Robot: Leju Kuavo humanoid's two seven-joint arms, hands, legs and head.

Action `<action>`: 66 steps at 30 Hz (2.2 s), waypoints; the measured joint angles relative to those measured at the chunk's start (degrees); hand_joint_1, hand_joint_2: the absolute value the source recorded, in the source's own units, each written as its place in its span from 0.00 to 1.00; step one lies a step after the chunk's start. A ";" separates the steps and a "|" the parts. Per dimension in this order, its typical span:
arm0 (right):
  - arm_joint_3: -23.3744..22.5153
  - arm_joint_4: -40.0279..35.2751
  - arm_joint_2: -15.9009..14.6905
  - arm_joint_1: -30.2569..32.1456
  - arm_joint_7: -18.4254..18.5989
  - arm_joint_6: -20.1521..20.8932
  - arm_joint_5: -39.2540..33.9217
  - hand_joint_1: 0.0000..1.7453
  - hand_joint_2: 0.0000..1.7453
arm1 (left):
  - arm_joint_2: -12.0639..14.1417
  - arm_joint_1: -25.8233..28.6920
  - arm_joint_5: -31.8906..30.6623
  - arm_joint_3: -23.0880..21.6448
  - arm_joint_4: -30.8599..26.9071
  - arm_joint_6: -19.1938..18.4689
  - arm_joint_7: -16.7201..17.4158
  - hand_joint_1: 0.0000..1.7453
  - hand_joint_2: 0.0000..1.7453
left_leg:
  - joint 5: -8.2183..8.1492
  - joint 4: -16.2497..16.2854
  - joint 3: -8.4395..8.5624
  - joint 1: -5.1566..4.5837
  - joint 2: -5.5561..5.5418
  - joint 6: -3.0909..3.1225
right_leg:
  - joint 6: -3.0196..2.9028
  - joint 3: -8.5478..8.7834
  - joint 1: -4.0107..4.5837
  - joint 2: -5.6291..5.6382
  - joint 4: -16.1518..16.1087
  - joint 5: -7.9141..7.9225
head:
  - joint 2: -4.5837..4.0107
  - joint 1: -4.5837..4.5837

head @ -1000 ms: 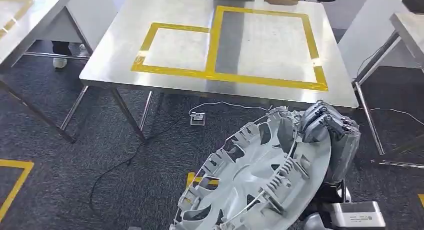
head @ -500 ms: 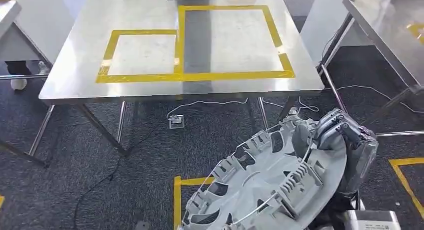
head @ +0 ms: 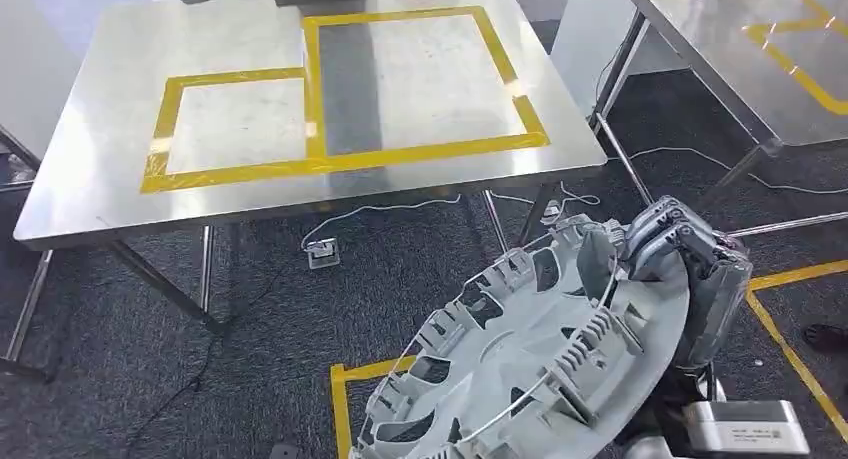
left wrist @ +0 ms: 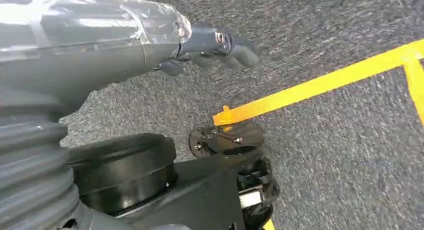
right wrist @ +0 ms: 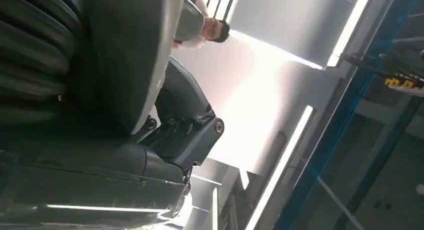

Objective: Take the parts from the cabinet and place them on the table.

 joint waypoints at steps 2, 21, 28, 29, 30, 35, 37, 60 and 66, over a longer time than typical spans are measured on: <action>-0.04 -0.20 -0.13 -0.16 0.00 0.02 0.00 1.00 1.00 | -0.09 -0.03 0.07 0.00 0.00 -0.09 0.37 0.00 1.00 | -0.12 -0.10 0.36 0.22 0.46 0.59 | 0.79 -1.14 -0.07 -0.96 2.99 -2.23 | 0.00 0.48; -0.02 -0.35 -0.13 0.17 0.02 -0.06 -0.68 1.00 1.00 | -0.11 -0.19 0.26 0.00 0.00 -0.68 1.77 0.00 1.00 | -8.39 14.49 -6.26 -0.13 0.65 -1.54 | -2.42 0.46 0.30 -1.83 -1.80 1.20 | 0.00 1.07; -0.07 -0.39 -0.15 0.51 -0.15 -0.11 -0.68 1.00 1.00 | 0.09 -0.21 0.66 0.00 0.00 -0.81 2.67 0.00 1.00 | 0.13 -0.21 0.07 -0.31 0.66 -0.61 | -0.98 0.45 0.50 -1.37 -0.27 -0.20 | 0.00 0.07; -0.07 -0.42 -0.17 0.63 -0.15 -0.11 -0.70 1.00 1.00 | 0.09 -0.08 0.74 0.00 0.02 -0.87 2.73 0.00 1.00 | 0.10 -0.27 0.03 -0.45 0.60 -0.51 | -0.83 0.52 0.44 -1.39 -0.34 -0.22 | 0.00 0.31; -0.09 -0.42 -0.17 0.63 -0.15 -0.11 -0.74 1.00 1.00 | 0.13 -0.02 0.83 0.00 0.02 -1.05 2.73 0.00 1.00 | 0.16 -0.31 0.03 -0.49 0.57 -0.22 | -0.76 0.58 0.35 -1.40 -0.37 -0.20 | 0.00 0.35; -0.20 -0.39 -0.17 0.78 -0.37 -0.11 -0.96 1.00 1.00 | -0.13 -0.08 1.09 0.00 0.00 -1.36 2.53 0.00 1.00 | 0.08 -0.85 0.73 0.08 0.94 0.81 | 1.00 -5.22 -0.26 -1.49 12.76 -7.35 | 0.00 1.42; -0.20 -0.37 -0.20 0.93 -0.37 -0.09 -1.18 1.00 1.00 | -0.13 -0.07 1.07 0.00 0.02 -1.38 2.67 0.00 1.00 | -0.03 -0.83 0.82 0.11 1.03 0.82 | 1.23 -7.64 -0.57 -1.52 16.95 -7.68 | 0.00 1.68; -0.63 -0.50 -0.17 2.29 -0.77 -0.04 -0.76 1.00 1.00 | -0.20 -0.12 0.26 0.00 0.04 -1.53 3.54 0.00 1.00 | 0.26 -1.19 0.66 -0.71 0.60 -0.43 | -1.74 0.66 0.53 -1.49 -0.39 -0.43 | 0.00 -0.98; -0.63 -0.59 -0.17 2.33 -0.77 -0.09 -0.68 1.00 1.00 | -0.24 -0.10 0.24 0.00 0.02 -1.75 3.98 0.00 1.00 | 0.08 -1.21 0.73 -0.99 0.57 -0.06 | -1.42 1.01 0.25 -1.52 -0.96 -0.26 | 0.00 -0.55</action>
